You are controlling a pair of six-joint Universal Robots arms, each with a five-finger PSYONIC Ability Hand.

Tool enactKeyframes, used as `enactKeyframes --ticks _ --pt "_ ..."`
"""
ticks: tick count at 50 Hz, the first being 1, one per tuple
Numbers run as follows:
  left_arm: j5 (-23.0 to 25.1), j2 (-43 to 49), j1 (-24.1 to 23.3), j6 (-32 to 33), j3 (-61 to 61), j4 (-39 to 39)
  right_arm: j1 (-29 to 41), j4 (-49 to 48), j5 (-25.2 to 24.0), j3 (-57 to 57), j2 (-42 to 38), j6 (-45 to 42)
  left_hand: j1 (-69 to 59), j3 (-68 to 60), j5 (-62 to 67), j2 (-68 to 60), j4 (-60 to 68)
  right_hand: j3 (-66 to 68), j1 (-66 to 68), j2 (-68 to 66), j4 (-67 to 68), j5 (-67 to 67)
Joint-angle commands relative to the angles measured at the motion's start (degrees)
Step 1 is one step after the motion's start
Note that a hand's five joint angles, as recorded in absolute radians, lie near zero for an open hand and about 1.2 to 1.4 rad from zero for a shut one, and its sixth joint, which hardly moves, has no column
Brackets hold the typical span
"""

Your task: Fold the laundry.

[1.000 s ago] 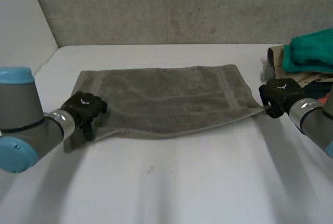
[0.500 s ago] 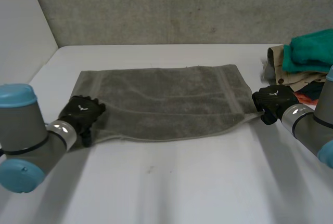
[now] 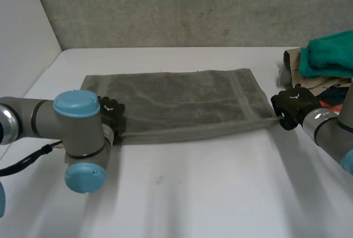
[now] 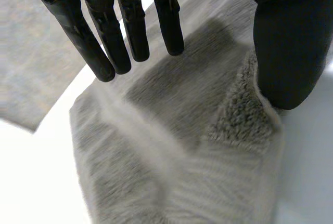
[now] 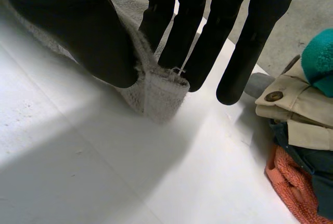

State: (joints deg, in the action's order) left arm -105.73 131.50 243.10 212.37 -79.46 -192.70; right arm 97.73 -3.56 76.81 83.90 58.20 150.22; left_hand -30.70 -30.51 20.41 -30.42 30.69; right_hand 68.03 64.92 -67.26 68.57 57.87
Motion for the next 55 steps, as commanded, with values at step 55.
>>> enactKeyframes --ticks 55 --pt "14.7 -6.4 14.0 19.8 10.8 24.8 -1.2 14.7 -0.9 -12.5 -2.4 -14.4 -49.3 -49.5 49.6 -49.6 49.3 12.0 15.1 -12.7 11.4 12.1"
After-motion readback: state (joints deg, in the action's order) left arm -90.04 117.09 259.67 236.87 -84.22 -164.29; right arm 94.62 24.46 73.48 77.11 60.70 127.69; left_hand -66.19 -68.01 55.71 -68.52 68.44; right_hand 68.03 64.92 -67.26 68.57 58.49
